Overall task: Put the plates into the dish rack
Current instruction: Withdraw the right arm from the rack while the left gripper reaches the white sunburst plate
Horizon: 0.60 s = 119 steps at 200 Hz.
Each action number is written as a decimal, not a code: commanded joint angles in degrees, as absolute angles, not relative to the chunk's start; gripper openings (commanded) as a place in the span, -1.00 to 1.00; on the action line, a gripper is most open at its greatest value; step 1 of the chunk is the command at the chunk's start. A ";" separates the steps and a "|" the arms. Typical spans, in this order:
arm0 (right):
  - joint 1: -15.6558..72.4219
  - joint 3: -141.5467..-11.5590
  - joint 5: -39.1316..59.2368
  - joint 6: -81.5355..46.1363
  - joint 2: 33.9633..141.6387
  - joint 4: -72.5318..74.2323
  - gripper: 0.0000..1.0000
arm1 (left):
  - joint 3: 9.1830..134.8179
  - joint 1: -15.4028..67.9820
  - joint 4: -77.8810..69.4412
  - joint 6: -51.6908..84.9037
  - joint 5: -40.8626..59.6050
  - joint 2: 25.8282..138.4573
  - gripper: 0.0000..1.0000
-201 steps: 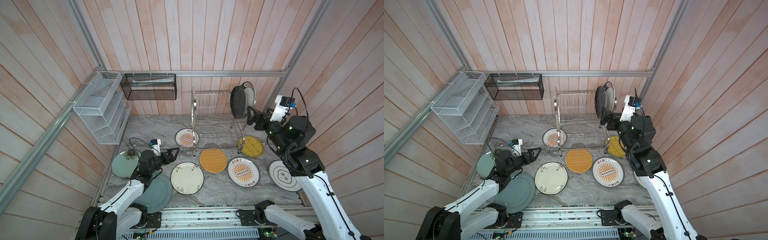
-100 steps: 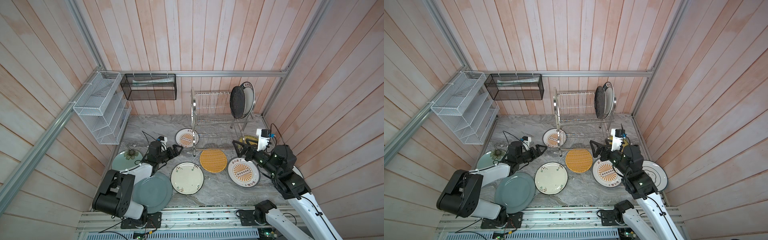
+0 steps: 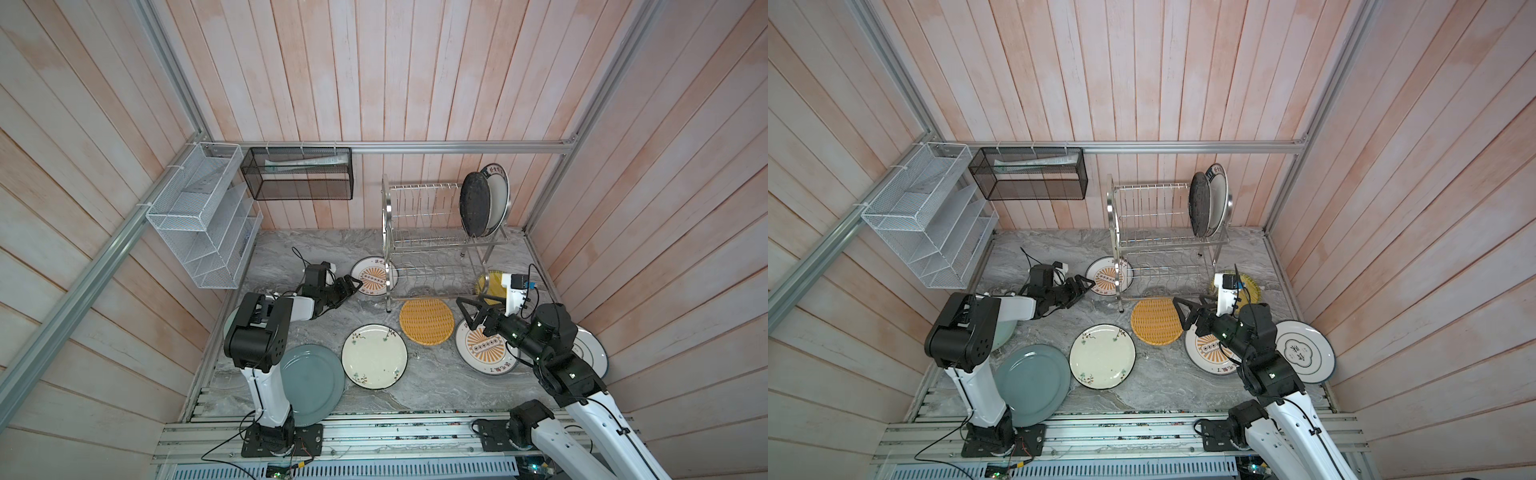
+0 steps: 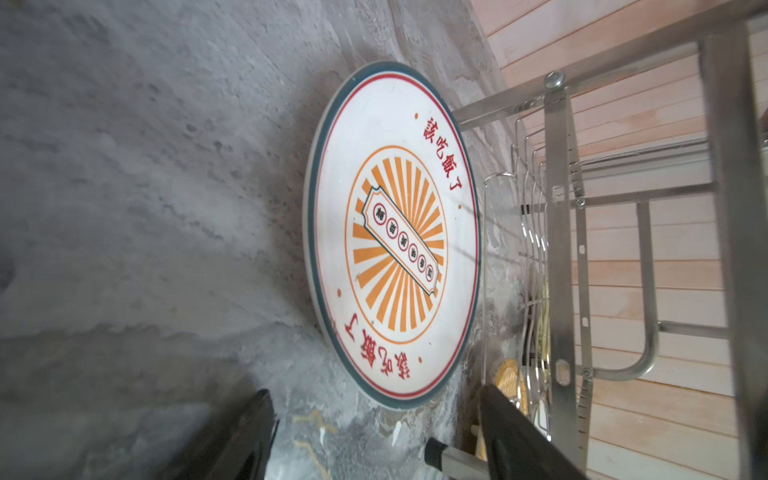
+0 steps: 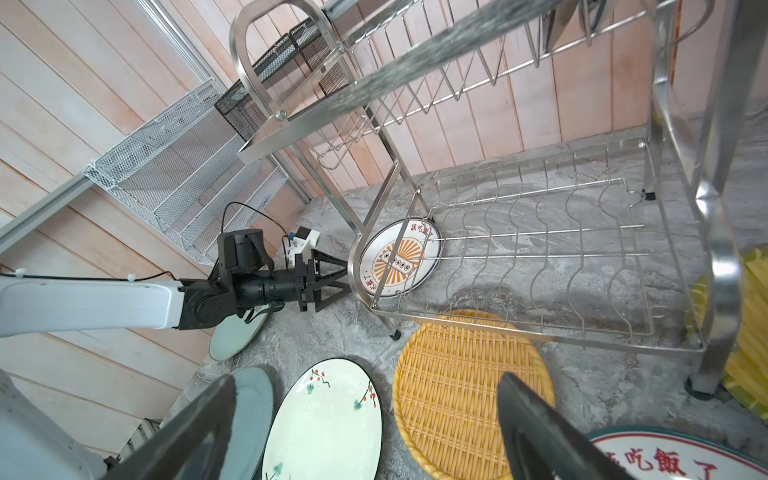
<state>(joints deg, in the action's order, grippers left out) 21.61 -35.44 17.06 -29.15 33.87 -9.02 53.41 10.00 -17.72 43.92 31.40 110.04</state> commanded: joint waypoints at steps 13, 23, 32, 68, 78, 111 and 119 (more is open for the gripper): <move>21.80 -34.11 18.48 -30.32 32.42 -7.16 0.96 | 57.15 9.58 -15.15 44.53 31.70 114.19 0.44; 21.83 -34.02 18.29 -30.32 32.27 -7.28 0.96 | 57.82 9.58 -15.18 44.89 31.56 115.16 0.38; 21.84 -33.96 18.35 -30.37 32.18 -7.25 0.95 | 58.36 9.59 -15.08 45.17 31.55 115.96 0.35; 21.82 -33.41 18.50 -30.89 32.21 -6.77 0.95 | 59.44 9.67 -14.93 46.74 31.63 118.31 0.25; 21.80 -33.08 18.56 -31.07 32.21 -6.43 0.96 | 59.38 9.78 -15.26 47.31 31.73 118.55 0.24; 21.84 -32.27 19.75 -32.03 32.59 -4.97 0.96 | 59.28 9.99 -17.15 49.97 32.74 120.18 0.23; 21.87 -32.23 19.79 -32.17 32.62 -4.77 0.96 | 59.16 10.07 -17.84 50.77 32.87 120.61 0.22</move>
<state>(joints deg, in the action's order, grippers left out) 21.61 -32.73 18.31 -31.07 32.67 -7.03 59.77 9.76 -20.01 47.94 33.04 116.84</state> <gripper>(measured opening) 0.978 0.617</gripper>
